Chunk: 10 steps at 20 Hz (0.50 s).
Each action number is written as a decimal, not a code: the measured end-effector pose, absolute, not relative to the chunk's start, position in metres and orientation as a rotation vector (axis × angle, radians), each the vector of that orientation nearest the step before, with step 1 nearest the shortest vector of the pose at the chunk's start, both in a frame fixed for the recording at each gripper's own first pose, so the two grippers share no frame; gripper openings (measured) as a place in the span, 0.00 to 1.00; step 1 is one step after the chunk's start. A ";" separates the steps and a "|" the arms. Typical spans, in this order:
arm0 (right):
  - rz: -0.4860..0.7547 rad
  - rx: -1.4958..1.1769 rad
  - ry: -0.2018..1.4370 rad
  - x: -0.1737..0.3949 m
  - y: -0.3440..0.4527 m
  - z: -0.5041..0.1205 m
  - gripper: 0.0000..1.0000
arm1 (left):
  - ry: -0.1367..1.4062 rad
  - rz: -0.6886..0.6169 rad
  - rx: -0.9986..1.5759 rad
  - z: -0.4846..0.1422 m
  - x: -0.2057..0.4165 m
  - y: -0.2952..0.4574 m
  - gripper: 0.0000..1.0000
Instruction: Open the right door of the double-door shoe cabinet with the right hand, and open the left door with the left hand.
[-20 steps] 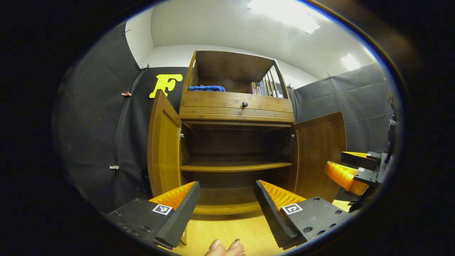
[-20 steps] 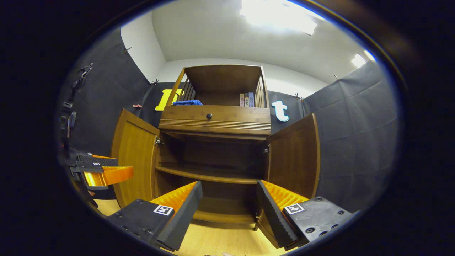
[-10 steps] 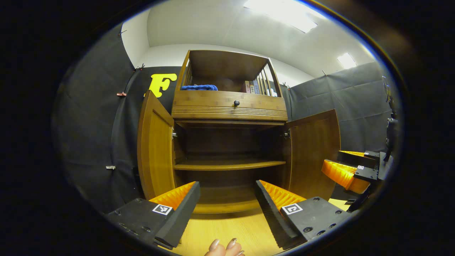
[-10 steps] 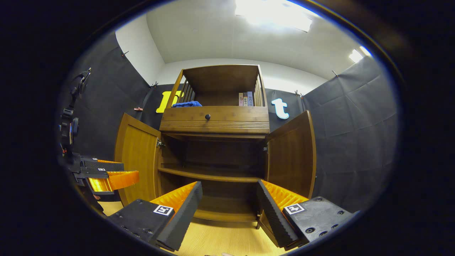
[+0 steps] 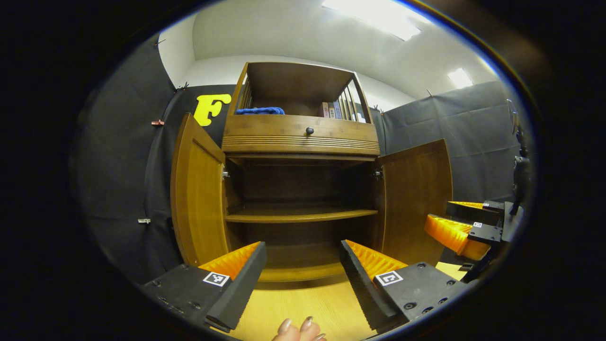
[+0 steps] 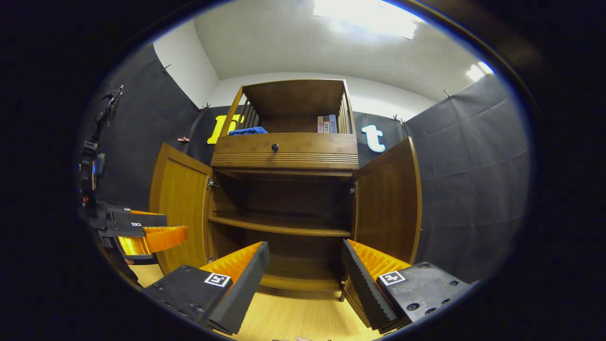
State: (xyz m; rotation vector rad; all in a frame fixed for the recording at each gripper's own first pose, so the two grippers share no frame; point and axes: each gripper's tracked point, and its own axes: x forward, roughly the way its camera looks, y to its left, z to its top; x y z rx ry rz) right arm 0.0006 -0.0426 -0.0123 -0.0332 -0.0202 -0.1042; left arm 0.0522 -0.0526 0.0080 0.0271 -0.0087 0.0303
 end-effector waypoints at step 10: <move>-0.098 -0.024 -0.022 0.004 -0.041 -0.011 0.97 | 0.004 0.027 0.033 0.005 0.057 -0.053 0.96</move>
